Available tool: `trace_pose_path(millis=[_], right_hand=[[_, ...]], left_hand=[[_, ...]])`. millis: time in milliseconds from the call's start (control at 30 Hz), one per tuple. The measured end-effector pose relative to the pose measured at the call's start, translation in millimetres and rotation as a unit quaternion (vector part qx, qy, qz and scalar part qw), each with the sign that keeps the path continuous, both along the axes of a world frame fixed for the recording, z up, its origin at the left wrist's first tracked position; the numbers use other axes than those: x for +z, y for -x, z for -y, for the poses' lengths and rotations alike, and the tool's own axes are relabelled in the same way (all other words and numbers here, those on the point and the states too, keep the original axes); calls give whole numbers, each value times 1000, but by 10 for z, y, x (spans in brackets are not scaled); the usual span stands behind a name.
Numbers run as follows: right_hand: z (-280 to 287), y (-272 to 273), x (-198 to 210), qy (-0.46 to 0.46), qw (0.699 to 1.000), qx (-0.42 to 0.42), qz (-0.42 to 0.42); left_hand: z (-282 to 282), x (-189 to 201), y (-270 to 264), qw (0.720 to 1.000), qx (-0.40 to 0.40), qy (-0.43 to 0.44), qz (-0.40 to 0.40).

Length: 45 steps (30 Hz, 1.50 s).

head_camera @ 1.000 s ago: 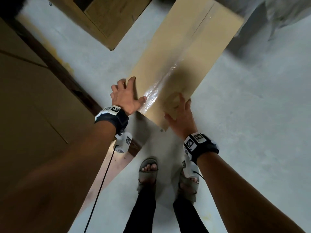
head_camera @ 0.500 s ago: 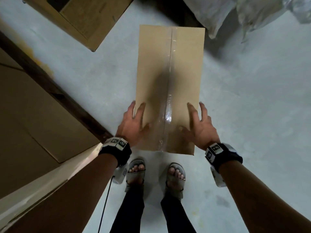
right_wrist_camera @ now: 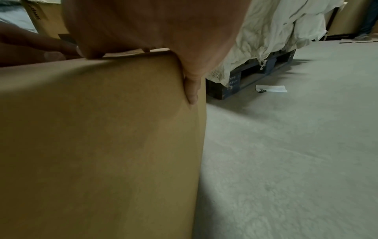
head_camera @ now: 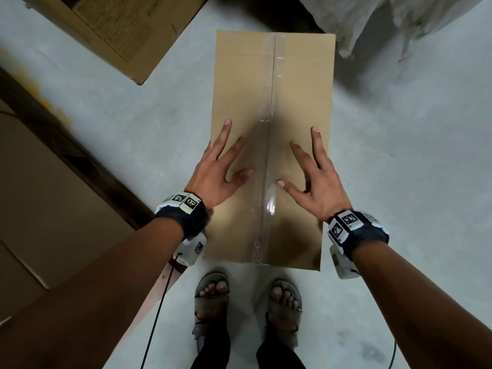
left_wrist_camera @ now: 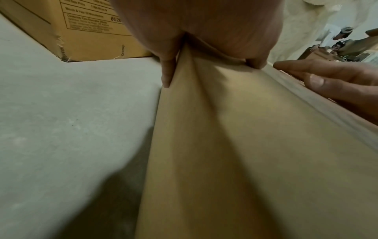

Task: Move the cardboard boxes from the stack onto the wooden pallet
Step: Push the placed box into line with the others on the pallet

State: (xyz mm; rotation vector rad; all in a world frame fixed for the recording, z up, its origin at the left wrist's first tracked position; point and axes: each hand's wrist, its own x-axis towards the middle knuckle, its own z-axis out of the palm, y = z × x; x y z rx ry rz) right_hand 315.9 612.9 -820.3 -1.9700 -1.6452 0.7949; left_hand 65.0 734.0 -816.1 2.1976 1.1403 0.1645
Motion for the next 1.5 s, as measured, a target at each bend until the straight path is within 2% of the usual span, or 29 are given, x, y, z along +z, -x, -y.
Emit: trace_pose_path(millis=[167,367,533,767,867,967,1067,1167,1300,1500], right_hand=[[237,2,429,12,1000,11,-10],[506,11,1532,16,1000,20,-17],[628,-17,2977,-3,999,30,-18],[869,-77,5046,-45,998,48,-1],[1042,-24,5792,-53,997,58,9],[1261,68,6386,-61,995,79,24],[1512,204,6794,-65,993,93,32],[1824,376,7022,-76,991,104,29],[2295,624,7152,-84,988,128,27],[3187,1105,7229,-86,981,172,25]], left_hand=[[281,402,64,1000,0,29,12],[620,1441,145,1000,15,24,-4],[820,2929,138,999,26,9,-30],[1156,4914,171,998,35,-54,5],[1388,5647,253,998,42,-55,7],[1695,6219,389,996,53,-66,10],[2051,6579,522,994,86,-74,5],[2463,6753,701,990,113,-80,8],[3081,6864,978,985,137,-97,31],[4215,6944,1507,981,172,-82,17]])
